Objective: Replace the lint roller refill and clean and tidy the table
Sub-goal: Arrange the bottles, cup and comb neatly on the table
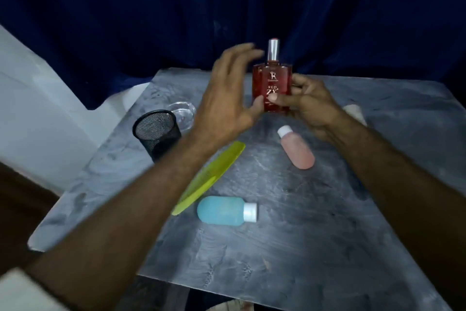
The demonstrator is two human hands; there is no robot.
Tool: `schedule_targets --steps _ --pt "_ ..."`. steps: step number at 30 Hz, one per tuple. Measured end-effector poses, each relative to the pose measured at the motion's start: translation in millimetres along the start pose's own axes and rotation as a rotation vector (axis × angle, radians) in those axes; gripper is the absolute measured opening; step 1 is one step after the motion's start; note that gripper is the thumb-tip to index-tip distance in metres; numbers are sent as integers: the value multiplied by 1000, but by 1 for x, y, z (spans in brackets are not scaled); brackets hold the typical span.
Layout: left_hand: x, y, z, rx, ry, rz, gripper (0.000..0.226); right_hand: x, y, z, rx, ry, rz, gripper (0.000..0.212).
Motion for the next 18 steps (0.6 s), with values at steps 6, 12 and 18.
schedule_targets --steps 6,12,18 --pt "67 39 -69 416 -672 161 68 -28 44 38 119 -60 39 57" --pt "87 43 -108 428 -758 233 73 -52 76 65 269 -59 8 50" --pt "88 52 -130 484 -836 172 89 -76 88 74 277 -13 3 56"
Point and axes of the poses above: each hand's wrist, its own x-axis away from the middle knuckle, its own y-axis out of the palm, z = x × y, the point moved 9 cm from there along -x, towards the middle knuckle, and after that the axes turned 1 degree about -x, right-handed, at the moved point
